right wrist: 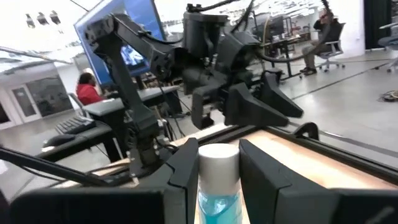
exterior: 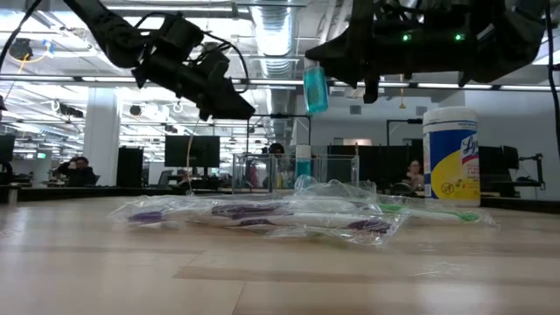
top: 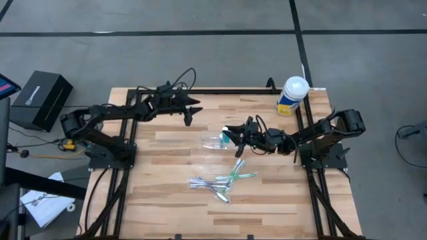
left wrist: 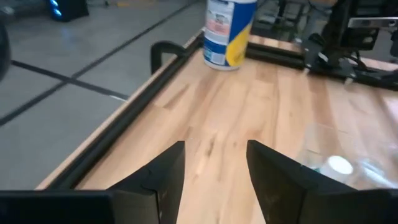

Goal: Pick & Place toothbrushing station
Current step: Put the blue mouthwash bottle into the transparent organizer

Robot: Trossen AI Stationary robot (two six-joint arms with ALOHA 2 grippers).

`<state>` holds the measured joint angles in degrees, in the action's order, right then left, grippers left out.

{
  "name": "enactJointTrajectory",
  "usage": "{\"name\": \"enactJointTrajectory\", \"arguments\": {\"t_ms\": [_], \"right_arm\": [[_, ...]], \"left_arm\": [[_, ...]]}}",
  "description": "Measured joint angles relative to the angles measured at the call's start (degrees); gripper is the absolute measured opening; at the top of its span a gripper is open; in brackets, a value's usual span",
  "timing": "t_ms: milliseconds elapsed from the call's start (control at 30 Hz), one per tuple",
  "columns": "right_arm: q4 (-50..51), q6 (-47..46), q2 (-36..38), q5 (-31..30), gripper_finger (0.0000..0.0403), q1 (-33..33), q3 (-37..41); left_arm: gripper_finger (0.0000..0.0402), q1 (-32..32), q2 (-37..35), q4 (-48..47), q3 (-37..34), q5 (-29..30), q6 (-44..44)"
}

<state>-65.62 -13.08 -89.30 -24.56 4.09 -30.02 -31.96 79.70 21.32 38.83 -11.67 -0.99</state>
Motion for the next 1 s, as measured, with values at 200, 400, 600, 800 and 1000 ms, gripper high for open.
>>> {"name": "enactJointTrajectory", "arguments": {"t_ms": [200, 400, 600, 800, 1000], "right_arm": [[2.44, -0.20, -0.02, 0.02, 0.0082, -0.14, 0.00], [3.33, -0.02, -0.25, 0.26, 0.0082, -0.54, 0.00], [-3.55, -1.52, -6.76, 0.80, 0.0082, -0.80, -1.05], [-9.33, -0.81, -14.47, 3.44, 0.0082, -1.85, -5.82], [-9.63, 0.02, -16.02, 5.74, 0.0082, -4.34, -8.53]], "left_arm": [[0.0164, -1.66, 0.00, 4.39, -2.96, 1.30, 1.24], [0.0164, -3.93, 0.00, 4.94, -4.24, 1.35, 1.43], [0.0164, -4.46, 0.00, 5.90, -4.24, 1.12, 1.43], [0.0160, -4.46, 0.00, 5.87, -4.24, 0.89, 0.98], [0.0155, -4.46, 0.00, 5.83, -4.24, 0.89, -0.09]]}}
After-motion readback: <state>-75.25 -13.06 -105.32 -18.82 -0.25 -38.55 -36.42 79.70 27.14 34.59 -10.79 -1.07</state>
